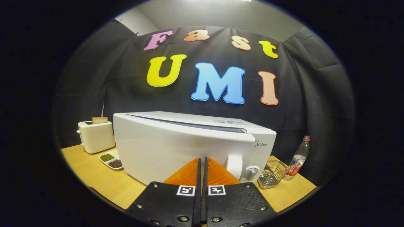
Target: Open the microwave, put the food inside, and close the microwave door.
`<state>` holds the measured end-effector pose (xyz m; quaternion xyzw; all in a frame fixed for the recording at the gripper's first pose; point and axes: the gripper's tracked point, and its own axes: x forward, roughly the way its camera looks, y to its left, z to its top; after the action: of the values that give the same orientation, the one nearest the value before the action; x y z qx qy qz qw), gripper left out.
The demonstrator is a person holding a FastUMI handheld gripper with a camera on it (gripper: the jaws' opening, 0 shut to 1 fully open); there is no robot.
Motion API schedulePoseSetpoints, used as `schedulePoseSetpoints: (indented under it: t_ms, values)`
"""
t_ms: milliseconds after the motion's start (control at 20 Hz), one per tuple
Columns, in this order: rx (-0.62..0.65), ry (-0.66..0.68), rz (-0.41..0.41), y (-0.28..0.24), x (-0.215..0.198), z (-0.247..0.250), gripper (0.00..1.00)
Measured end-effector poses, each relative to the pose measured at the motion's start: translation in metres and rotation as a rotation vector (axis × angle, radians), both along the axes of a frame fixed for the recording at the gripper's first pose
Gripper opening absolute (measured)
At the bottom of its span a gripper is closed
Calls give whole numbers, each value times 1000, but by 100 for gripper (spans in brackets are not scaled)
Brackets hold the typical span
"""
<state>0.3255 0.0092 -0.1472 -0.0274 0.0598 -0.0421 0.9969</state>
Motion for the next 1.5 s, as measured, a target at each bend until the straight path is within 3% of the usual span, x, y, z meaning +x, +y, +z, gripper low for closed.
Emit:
schedulePoseSetpoints:
  t_ms: [300, 450, 600, 800, 1100, 1500]
  values:
    - [123, 10, -39, -13, 28, -10, 1]
    - [54, 25, -30, -10, 25, -17, 3]
    - [238, 88, 45, -1, 12, -24, 3]
    - [342, 83, 15, -20, -23, -18, 3]
    - [180, 52, -4, -35, -94, 6, 3]
    - [144, -52, 123, 2, -211, 55, 3]
